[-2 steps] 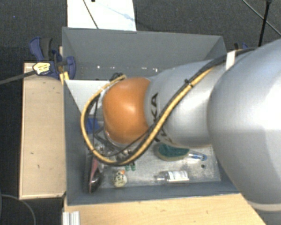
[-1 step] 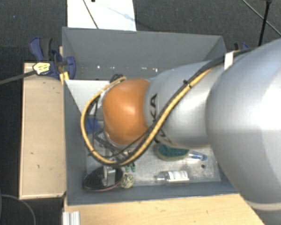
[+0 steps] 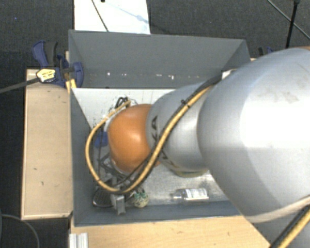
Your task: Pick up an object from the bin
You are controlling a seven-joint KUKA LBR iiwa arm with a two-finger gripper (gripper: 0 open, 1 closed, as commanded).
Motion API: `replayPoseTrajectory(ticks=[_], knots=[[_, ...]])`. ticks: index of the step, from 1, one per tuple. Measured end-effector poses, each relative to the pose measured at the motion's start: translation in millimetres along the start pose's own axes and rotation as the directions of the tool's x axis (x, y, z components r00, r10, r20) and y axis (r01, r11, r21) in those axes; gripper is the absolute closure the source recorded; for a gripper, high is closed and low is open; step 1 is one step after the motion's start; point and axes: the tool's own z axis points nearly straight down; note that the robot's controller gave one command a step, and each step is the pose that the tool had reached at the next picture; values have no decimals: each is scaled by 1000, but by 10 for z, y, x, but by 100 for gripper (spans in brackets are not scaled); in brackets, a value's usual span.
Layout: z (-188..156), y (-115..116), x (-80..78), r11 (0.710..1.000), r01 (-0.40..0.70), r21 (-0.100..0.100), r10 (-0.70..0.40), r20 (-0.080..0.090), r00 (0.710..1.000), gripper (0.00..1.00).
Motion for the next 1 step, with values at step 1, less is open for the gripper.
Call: replayPoseTrajectory(ticks=[1], knots=[[-42,26,-31,1000,-5,-7,5,14,1000,100]])
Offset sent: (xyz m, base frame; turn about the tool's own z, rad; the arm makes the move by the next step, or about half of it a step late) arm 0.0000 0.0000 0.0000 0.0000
